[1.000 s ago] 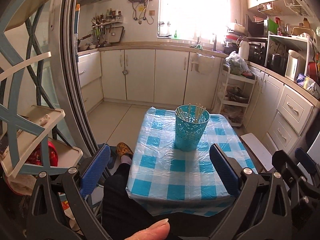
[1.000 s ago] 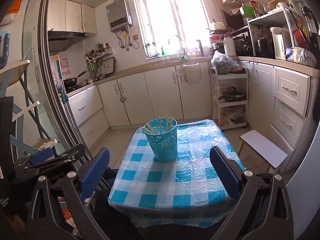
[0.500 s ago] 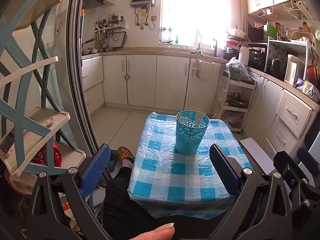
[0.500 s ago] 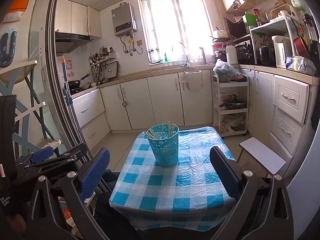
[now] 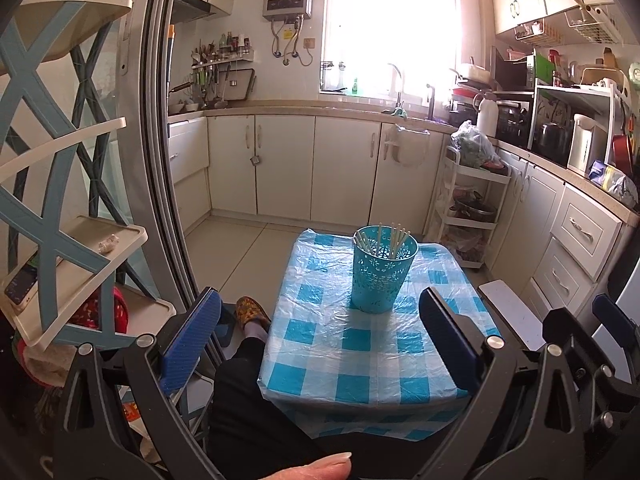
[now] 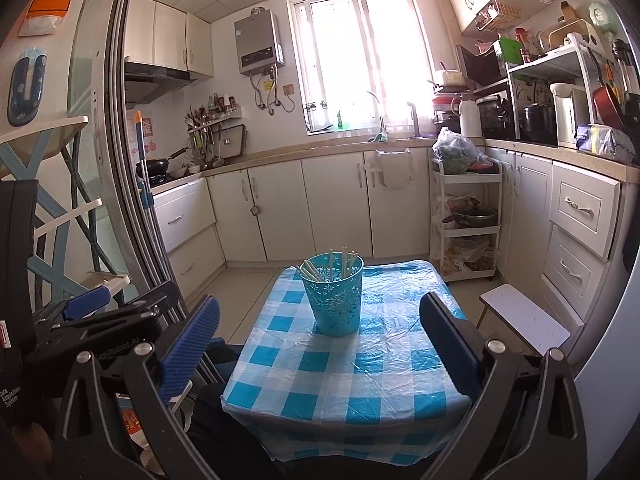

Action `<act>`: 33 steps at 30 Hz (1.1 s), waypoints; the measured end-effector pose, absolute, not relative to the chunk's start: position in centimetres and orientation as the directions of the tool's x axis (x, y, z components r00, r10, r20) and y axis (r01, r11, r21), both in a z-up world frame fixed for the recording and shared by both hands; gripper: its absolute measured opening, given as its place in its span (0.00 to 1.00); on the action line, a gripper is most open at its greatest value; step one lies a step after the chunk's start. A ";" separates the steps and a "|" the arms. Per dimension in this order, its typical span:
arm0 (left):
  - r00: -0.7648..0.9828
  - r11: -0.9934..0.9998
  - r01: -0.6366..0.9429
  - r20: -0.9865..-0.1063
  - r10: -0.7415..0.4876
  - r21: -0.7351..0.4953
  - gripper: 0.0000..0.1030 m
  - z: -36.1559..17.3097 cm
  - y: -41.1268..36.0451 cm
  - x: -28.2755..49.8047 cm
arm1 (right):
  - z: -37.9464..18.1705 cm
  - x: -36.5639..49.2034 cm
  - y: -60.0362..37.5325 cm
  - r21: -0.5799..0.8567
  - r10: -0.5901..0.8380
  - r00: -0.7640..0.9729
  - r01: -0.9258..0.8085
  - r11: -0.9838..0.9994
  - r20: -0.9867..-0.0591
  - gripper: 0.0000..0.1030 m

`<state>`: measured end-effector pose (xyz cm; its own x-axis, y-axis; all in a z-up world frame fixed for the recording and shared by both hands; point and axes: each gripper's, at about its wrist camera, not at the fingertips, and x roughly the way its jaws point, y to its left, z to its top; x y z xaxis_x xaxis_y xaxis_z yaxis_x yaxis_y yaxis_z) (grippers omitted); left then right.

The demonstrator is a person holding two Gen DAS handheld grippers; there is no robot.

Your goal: Organize utensils

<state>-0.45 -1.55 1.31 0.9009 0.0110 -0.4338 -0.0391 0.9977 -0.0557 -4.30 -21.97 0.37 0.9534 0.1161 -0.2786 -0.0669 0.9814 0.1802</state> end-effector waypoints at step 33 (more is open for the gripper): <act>0.899 0.998 -0.042 -0.437 0.013 -0.056 0.93 1.3 -1.2 -0.8 | 0.2 -4.4 -21.8 0.177 0.124 0.951 -0.075 0.981 -0.285 0.93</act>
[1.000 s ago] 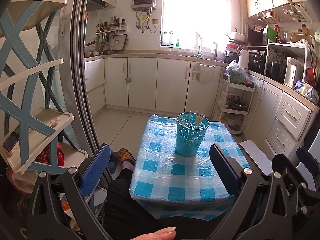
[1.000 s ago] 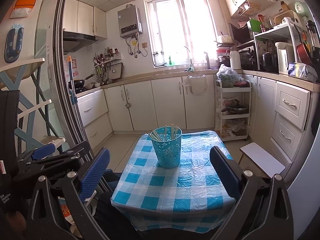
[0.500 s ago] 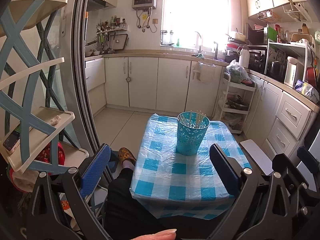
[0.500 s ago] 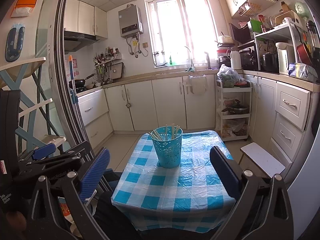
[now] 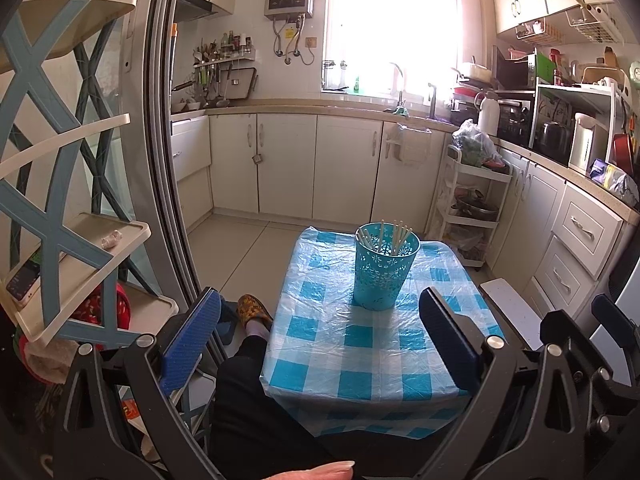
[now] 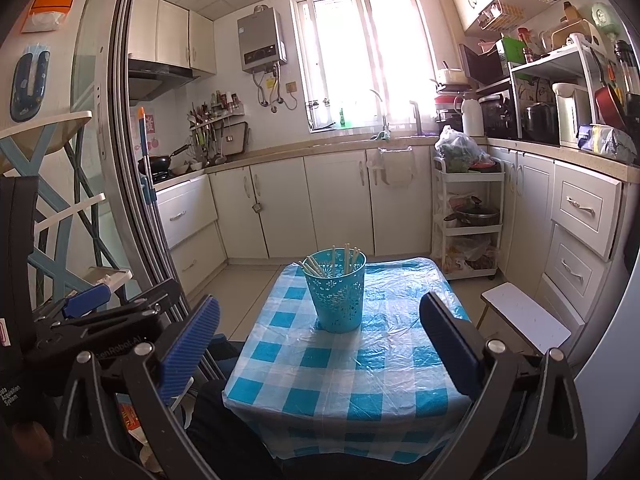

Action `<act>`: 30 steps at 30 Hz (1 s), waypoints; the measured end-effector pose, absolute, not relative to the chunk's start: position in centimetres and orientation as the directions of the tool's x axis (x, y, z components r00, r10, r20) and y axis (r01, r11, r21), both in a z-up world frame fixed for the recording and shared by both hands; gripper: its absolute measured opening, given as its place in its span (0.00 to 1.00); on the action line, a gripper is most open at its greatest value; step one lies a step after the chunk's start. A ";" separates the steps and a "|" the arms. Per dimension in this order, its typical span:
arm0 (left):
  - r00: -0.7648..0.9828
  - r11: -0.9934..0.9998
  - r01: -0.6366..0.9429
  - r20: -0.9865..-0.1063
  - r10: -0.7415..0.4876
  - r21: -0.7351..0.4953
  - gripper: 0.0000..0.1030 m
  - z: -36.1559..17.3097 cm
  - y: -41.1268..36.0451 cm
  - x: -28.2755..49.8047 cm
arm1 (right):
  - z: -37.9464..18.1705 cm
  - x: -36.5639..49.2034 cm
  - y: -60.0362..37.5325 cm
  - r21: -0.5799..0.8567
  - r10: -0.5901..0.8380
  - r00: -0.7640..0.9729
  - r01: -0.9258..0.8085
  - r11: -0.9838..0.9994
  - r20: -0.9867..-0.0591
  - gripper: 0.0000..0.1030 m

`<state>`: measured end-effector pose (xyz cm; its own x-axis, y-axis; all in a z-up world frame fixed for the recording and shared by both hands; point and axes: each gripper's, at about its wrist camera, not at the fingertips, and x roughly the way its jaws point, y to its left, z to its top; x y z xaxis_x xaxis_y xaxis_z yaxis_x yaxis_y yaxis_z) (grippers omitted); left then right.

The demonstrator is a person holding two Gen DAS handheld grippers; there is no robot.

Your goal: Organize utensils

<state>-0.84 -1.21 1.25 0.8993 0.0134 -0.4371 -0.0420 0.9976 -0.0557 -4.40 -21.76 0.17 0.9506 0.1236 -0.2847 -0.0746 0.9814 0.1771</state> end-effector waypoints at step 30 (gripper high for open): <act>0.891 0.998 -0.045 -0.453 0.020 -0.044 0.93 0.7 -1.4 -0.5 | -0.4 -4.6 -21.9 0.180 0.123 0.948 -0.071 0.981 -0.292 0.93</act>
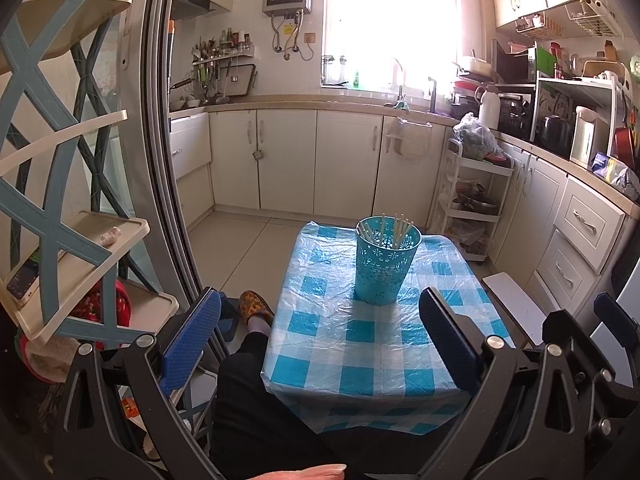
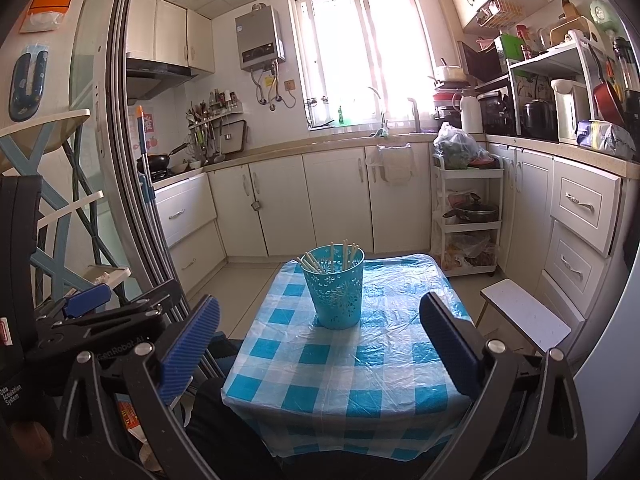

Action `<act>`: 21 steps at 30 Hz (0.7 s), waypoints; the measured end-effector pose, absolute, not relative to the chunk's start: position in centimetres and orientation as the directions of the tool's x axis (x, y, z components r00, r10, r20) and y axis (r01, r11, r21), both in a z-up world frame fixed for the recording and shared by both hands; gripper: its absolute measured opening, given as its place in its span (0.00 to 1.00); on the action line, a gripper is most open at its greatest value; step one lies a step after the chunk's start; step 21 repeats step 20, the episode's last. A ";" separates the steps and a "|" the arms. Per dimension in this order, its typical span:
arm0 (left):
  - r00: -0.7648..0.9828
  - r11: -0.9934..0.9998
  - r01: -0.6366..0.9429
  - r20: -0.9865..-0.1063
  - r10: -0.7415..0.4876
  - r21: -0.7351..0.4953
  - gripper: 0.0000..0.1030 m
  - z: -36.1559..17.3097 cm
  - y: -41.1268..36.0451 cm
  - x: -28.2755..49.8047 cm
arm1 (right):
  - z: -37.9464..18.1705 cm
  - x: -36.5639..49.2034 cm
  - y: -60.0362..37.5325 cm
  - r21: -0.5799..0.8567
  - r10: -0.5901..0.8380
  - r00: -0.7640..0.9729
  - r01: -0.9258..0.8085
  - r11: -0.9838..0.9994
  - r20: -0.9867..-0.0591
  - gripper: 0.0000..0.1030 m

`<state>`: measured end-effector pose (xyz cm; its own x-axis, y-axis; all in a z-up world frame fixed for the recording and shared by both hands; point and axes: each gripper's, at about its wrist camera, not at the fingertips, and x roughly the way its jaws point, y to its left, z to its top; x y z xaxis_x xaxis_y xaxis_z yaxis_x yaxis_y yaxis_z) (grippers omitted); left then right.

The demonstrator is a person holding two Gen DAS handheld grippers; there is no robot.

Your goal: Organize utensils

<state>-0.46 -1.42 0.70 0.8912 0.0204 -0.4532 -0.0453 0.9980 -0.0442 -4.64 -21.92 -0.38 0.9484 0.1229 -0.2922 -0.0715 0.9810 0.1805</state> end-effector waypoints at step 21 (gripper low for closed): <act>0.883 0.999 -0.009 -0.469 -0.012 -0.041 0.93 -0.6 -2.1 1.2 | -1.0 -3.1 -22.3 0.194 0.110 0.941 -0.048 0.980 -0.321 0.93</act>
